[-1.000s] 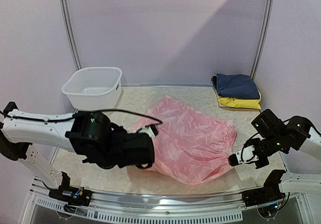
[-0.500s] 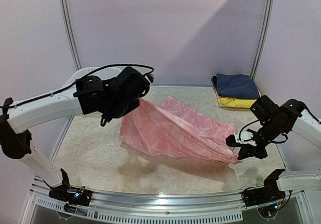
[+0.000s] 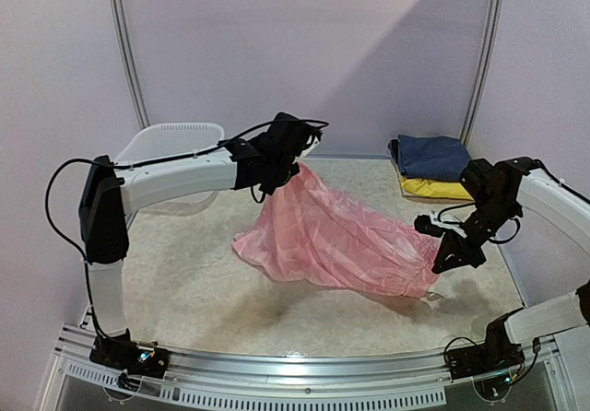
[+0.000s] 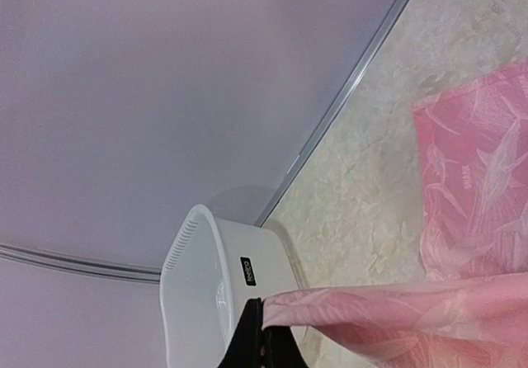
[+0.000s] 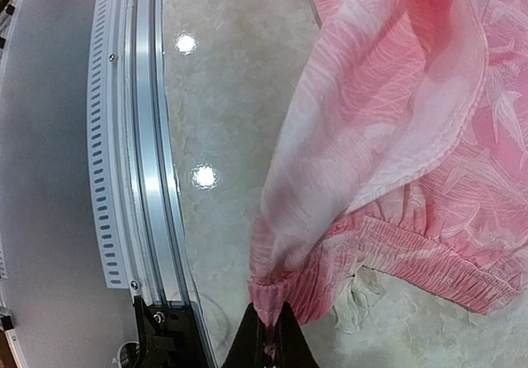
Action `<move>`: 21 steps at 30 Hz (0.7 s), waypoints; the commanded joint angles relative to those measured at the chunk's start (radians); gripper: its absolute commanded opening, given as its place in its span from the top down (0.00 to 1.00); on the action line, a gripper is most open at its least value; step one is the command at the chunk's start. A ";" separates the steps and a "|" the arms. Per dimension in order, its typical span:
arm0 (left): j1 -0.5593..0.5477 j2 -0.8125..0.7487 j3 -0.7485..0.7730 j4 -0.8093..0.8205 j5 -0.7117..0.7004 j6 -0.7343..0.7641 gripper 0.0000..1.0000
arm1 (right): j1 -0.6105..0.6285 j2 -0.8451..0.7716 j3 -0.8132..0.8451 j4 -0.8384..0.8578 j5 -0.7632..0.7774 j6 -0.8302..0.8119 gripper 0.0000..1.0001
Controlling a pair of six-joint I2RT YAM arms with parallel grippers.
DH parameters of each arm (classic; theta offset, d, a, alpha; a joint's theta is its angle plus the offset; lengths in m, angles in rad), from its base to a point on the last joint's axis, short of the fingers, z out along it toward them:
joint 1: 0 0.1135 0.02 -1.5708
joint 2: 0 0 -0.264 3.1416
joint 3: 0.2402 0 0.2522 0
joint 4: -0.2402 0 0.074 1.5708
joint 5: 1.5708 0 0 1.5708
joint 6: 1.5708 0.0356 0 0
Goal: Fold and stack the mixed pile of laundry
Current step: Fold the crumpled shorts at the center of the board.
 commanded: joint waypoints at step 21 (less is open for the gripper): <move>0.097 0.411 0.495 0.109 0.098 0.229 1.00 | -0.264 0.488 0.272 -0.269 -0.181 -0.087 1.00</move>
